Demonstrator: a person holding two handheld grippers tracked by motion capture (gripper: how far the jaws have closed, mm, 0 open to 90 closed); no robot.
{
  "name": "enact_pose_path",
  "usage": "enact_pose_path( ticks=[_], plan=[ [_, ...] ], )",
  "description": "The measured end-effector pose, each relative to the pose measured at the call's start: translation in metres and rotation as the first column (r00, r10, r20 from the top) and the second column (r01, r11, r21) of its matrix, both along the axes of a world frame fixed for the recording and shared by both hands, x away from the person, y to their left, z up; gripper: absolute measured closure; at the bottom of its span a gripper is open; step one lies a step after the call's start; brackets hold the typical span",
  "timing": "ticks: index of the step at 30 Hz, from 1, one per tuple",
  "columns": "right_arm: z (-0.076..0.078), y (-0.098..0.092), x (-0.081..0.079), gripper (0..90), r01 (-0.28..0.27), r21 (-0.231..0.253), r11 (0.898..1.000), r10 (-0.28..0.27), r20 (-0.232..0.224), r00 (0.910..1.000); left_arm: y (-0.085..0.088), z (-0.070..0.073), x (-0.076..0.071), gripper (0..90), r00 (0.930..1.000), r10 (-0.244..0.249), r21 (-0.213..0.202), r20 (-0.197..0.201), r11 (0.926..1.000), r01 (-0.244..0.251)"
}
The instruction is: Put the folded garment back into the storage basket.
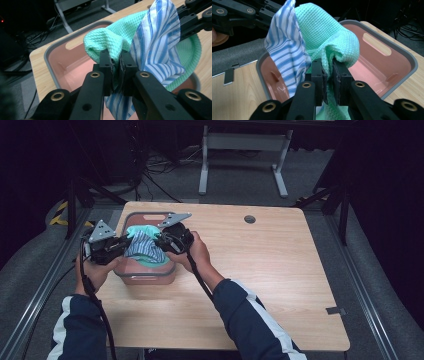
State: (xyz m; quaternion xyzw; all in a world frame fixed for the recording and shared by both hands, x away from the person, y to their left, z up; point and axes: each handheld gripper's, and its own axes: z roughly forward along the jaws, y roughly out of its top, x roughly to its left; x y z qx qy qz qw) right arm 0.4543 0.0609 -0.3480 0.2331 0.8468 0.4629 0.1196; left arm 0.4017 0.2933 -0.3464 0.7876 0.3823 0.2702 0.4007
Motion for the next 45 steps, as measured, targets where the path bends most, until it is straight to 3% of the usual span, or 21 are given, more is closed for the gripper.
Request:
enact_pose_path(
  ticks=[5, 9, 18, 20, 23, 39, 45],
  plan=[
    [-0.008, 0.005, 0.003, 80.5, -0.004, -0.017, 1.0, 0.004, -0.021, 0.9998, 0.003, -0.006, 0.003, 82.7, 0.9999, 0.014, 0.007, -0.009, 0.9999, -0.014],
    [-0.014, 0.009, 0.005, 80.4, -0.003, -0.036, 0.999, 0.002, -0.034, 0.9994, 0.002, -0.014, 0.007, 82.7, 0.9991, 0.015, 0.039, -0.039, 0.9991, -0.013],
    [-0.029, 0.012, 0.01, 79.9, 0.0, -0.074, 0.997, -0.005, -0.069, 0.9976, 0.0, -0.028, 0.013, 82.4, 0.9962, 0.014, 0.051, -0.086, 0.9987, -0.01],
    [-0.032, 0.012, 0.011, 79.7, 0.001, -0.086, 0.996, -0.007, -0.068, 0.9976, -0.001, -0.032, 0.015, 82.2, 0.9958, 0.016, 0.086, -0.09, 0.9963, -0.008],
    [-0.034, 0.011, 0.013, 79.2, 0.017, -0.084, 0.996, -0.023, -0.078, 0.9967, -0.002, -0.034, 0.016, 81.9, 0.9948, 0.024, 0.094, -0.099, 0.9955, -0.014],
    [-0.044, 0.014, 0.015, 76.3, 0.021, -0.123, 0.992, -0.032, -0.088, 0.9957, -0.002, -0.038, 0.018, 80.0, 0.9932, 0.038, 0.116, -0.11, 0.993, -0.026],
    [-0.045, 0.014, 0.015, 70.9, 0.031, -0.131, 0.991, -0.042, -0.085, 0.9955, -0.002, -0.04, 0.02, 72.7, 0.9915, 0.069, 0.125, -0.111, 0.9906, -0.055]
  ],
)
